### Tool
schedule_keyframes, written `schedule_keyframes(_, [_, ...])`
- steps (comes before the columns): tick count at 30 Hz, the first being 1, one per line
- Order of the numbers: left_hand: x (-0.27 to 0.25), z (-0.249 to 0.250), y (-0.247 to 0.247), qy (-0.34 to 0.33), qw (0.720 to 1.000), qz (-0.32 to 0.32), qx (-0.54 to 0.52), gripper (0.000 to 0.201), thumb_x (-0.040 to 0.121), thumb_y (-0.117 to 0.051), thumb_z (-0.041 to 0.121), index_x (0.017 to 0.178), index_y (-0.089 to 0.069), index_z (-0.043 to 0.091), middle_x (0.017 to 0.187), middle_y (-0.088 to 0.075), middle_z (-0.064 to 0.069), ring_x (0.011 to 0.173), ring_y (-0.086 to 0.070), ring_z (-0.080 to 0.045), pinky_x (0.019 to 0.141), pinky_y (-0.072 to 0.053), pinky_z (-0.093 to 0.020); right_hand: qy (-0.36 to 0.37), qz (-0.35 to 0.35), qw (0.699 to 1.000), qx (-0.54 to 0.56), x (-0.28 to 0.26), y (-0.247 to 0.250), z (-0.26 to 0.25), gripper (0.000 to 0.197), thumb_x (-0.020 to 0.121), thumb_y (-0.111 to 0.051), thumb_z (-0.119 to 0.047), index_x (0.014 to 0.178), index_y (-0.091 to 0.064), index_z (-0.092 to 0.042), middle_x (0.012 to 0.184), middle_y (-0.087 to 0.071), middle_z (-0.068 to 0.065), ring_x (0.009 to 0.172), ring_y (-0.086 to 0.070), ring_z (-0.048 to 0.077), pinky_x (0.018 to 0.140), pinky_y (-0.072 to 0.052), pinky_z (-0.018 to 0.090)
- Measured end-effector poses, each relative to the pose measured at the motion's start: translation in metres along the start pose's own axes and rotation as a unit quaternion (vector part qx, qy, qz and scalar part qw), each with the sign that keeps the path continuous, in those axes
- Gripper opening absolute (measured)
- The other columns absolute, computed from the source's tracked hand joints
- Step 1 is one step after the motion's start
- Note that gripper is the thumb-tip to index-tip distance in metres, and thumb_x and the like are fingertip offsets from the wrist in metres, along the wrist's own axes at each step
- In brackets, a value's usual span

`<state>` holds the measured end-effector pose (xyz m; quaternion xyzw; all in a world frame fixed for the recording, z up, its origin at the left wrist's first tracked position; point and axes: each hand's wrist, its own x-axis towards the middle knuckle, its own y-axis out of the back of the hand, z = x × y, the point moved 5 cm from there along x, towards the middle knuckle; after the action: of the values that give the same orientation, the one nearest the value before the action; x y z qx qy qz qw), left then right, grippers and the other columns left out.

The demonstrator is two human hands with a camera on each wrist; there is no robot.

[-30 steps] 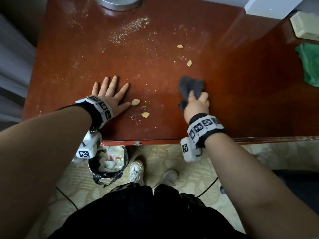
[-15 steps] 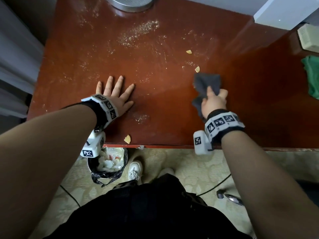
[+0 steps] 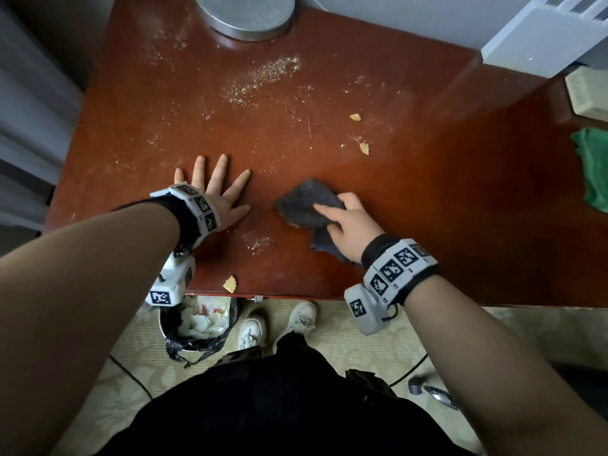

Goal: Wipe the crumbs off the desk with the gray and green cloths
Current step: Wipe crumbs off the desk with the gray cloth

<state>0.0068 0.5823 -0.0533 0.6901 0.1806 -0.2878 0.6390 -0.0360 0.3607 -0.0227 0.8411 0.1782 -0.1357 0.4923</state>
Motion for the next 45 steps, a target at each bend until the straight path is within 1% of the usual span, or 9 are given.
schedule_keyframes(5, [0.006, 0.009, 0.009, 0.032, 0.999, -0.024, -0.023, 0.068, 0.090, -0.021, 0.065, 0.140, 0.020, 0.047, 0.152, 0.031, 0.003, 0.141, 0.019, -0.036, 0.110, 0.001, -0.061, -0.174, 0.180, 0.968, 0.029, 0.014, 0.075, 0.075, 0.045, 0.095, -0.040, -0.005, 0.138, -0.045, -0.015, 0.143, -0.024, 0.015, 0.123, -0.043, 0.034, 0.110, -0.026, 0.027])
schedule_keyframes(9, [0.017, 0.020, 0.025, 0.048, 0.997, -0.039, -0.038, 0.075, 0.089, -0.031, 0.065, 0.142, 0.017, 0.045, 0.153, 0.029, -0.001, 0.141, 0.016, -0.039, 0.113, -0.004, -0.059, -0.351, 0.140, 0.926, -0.003, 0.031, 0.091, 0.131, 0.044, 0.096, -0.044, -0.018, 0.140, -0.039, -0.020, 0.144, -0.025, 0.014, 0.125, -0.040, 0.038, 0.107, -0.034, 0.042])
schedule_keyframes(12, [0.031, 0.035, 0.045, 0.037, 0.998, -0.031, -0.048, 0.079, 0.086, -0.034, 0.068, 0.145, 0.010, 0.041, 0.155, 0.023, -0.004, 0.143, 0.014, -0.031, 0.116, -0.004, -0.053, -0.283, 0.146, 0.946, -0.055, 0.035, 0.081, 0.117, 0.040, 0.096, -0.044, -0.034, 0.131, -0.037, -0.017, 0.135, -0.040, 0.014, 0.119, -0.048, 0.036, 0.100, -0.039, 0.043])
schedule_keyframes(18, [0.056, 0.070, 0.078, 0.035, 0.996, -0.048, -0.069, 0.100, 0.075, -0.049, 0.074, 0.145, 0.014, 0.040, 0.153, 0.028, -0.003, 0.142, 0.018, -0.032, 0.114, -0.002, -0.054, -0.035, -0.016, 0.999, -0.022, 0.028, 0.053, 0.079, 0.044, 0.097, -0.042, -0.016, 0.140, -0.040, -0.021, 0.140, -0.028, 0.002, 0.127, -0.039, 0.024, 0.105, -0.032, 0.025])
schedule_keyframes(22, [0.066, 0.078, 0.072, 0.054, 0.994, -0.041, -0.085, 0.119, 0.061, -0.057, 0.079, 0.142, 0.021, 0.041, 0.149, 0.035, -0.002, 0.139, 0.025, -0.034, 0.112, 0.005, -0.058, -0.063, 0.073, 0.994, 0.057, 0.035, 0.109, 0.110, 0.043, 0.094, -0.045, -0.004, 0.136, -0.049, -0.016, 0.140, -0.032, 0.012, 0.127, -0.040, 0.026, 0.106, -0.022, 0.017])
schedule_keyframes(28, [0.074, 0.079, 0.068, 0.073, 0.993, -0.039, -0.084, 0.125, 0.057, -0.060, 0.080, 0.140, 0.025, 0.042, 0.148, 0.037, -0.001, 0.138, 0.028, -0.034, 0.111, 0.007, -0.058, -0.312, 0.149, 0.938, 0.027, 0.098, 0.160, 0.174, 0.050, 0.095, -0.044, -0.012, 0.144, -0.035, -0.019, 0.147, -0.018, 0.016, 0.129, -0.033, 0.037, 0.110, -0.028, 0.038])
schedule_keyframes(38, [0.072, 0.078, 0.067, 0.082, 0.991, -0.046, -0.091, 0.125, 0.057, -0.063, 0.078, 0.138, 0.027, 0.045, 0.147, 0.040, 0.002, 0.137, 0.031, -0.033, 0.111, 0.009, -0.057, 0.056, -0.043, 0.995, -0.065, 0.106, 0.079, 0.058, 0.053, 0.094, -0.043, -0.007, 0.144, -0.035, -0.022, 0.147, -0.017, 0.005, 0.131, -0.032, 0.027, 0.111, -0.028, 0.030])
schedule_keyframes(41, [0.072, 0.078, 0.067, 0.081, 0.991, -0.048, -0.093, 0.126, 0.056, -0.063, 0.078, 0.138, 0.027, 0.045, 0.147, 0.040, 0.002, 0.137, 0.031, -0.032, 0.112, 0.009, -0.058, 0.042, -0.017, 0.998, 0.041, 0.110, 0.108, 0.071, 0.045, 0.093, -0.043, -0.003, 0.135, -0.050, -0.017, 0.141, -0.032, 0.010, 0.128, -0.040, 0.025, 0.107, -0.022, 0.017])
schedule_keyframes(45, [0.073, 0.078, 0.067, 0.079, 0.991, -0.048, -0.097, 0.126, 0.056, -0.062, 0.078, 0.138, 0.027, 0.046, 0.146, 0.041, 0.003, 0.137, 0.032, -0.031, 0.112, 0.010, -0.058, -0.103, 0.162, 0.981, 0.032, 0.143, 0.178, 0.126, 0.044, 0.094, -0.042, -0.006, 0.137, -0.047, -0.017, 0.143, -0.027, 0.013, 0.125, -0.043, 0.032, 0.109, -0.026, 0.025])
